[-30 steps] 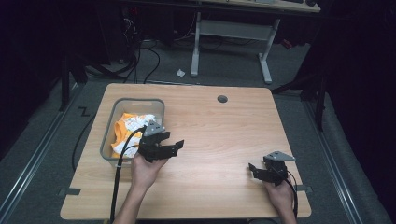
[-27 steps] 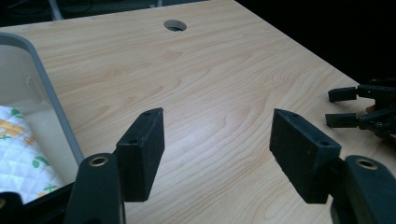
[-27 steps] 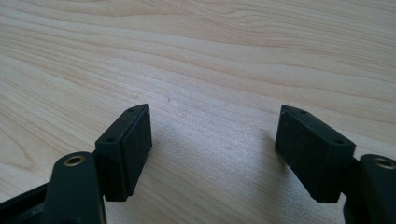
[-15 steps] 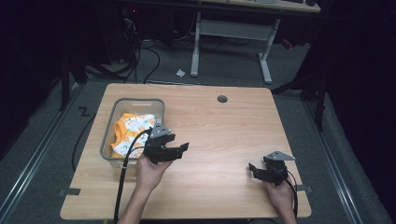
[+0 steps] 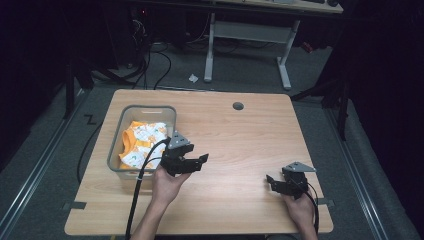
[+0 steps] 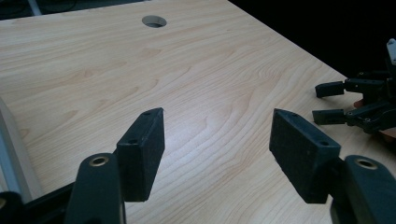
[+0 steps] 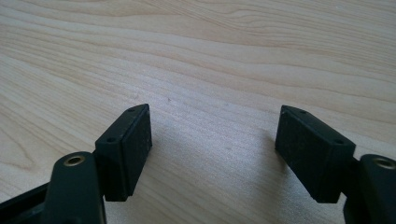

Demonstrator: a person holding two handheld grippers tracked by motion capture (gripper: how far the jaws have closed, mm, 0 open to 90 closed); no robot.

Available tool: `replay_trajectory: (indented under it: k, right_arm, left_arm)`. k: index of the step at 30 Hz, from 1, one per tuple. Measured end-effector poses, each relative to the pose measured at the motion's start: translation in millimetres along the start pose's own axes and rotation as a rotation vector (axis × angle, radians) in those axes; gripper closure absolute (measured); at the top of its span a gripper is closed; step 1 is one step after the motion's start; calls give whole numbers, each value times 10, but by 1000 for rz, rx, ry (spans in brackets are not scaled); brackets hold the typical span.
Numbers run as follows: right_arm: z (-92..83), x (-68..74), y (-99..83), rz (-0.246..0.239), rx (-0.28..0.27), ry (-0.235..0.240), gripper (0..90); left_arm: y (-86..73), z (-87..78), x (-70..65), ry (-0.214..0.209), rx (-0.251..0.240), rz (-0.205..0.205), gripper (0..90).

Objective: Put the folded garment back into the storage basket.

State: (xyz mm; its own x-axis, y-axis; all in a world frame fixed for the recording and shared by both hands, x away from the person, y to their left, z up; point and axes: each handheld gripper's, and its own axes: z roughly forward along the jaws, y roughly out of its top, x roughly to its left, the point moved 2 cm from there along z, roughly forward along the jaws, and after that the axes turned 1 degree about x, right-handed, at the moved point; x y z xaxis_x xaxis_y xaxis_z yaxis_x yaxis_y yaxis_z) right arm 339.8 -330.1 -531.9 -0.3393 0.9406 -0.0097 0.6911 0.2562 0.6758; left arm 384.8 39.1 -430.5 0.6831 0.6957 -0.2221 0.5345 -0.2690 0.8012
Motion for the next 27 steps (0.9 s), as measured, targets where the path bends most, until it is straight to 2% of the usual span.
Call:
replay_trajectory:
  k: [14,27]
  right_arm:
    - [0,0,0,0,0,0,273]
    - [1,0,1,1,-1,0,273]
  left_arm:
    - [-36,93,-79,-4,6,18,362]
    - [-102,179,-130,-12,16,12,363]
